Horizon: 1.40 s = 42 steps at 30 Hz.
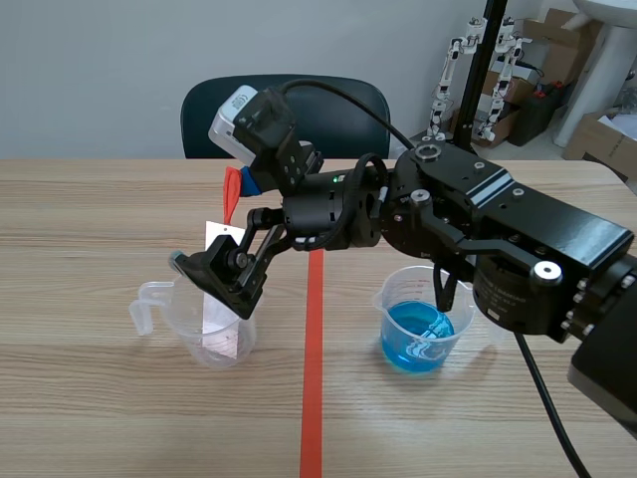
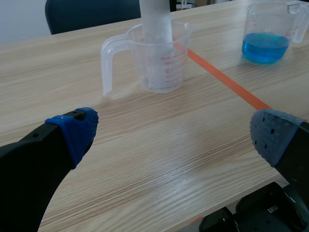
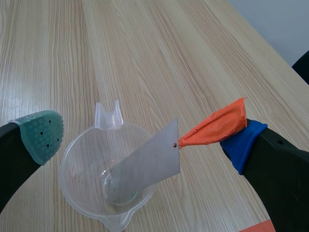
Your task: Do the redox reaction experiment. return to the home posture
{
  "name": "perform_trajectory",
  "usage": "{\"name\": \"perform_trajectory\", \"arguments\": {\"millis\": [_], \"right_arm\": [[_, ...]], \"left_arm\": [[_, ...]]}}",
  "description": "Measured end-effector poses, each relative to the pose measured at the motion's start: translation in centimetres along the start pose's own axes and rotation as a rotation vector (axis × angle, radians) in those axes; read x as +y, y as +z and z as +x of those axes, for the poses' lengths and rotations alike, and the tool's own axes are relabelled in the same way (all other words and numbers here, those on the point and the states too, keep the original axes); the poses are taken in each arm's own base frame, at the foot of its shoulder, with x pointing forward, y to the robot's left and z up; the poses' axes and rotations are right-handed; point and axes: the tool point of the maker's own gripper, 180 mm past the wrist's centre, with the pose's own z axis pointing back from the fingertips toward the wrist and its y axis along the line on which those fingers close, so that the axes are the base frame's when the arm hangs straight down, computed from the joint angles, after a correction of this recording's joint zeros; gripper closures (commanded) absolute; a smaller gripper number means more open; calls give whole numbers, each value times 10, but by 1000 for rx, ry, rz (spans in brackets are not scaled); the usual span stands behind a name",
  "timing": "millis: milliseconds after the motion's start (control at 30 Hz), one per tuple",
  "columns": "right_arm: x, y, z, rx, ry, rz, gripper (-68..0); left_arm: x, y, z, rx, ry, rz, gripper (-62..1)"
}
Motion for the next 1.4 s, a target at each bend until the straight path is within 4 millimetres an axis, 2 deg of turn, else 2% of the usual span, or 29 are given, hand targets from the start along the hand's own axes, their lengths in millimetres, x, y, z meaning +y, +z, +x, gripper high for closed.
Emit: {"name": "perform_trajectory", "arguments": {"millis": [833,933,1067,1233,1400], "right_arm": [[1,0,4,-13,2,2,-679],[1,1,20,-48,27,3,-679],[6,9,53,-119,86,12,-679],[6,32,88,-202,112,-12,-679],[-6,56,104,-215,130,-100,-679]], "left_arm": [[1,0,1,-8,1,3,-623],[0,0,1,-8,10,0,-623],[0,0,2,-10,9,0,-623],[-1,-3,13,-59,37,-23,-623],[0,-20,20,-30,27,-91,-623]]}}
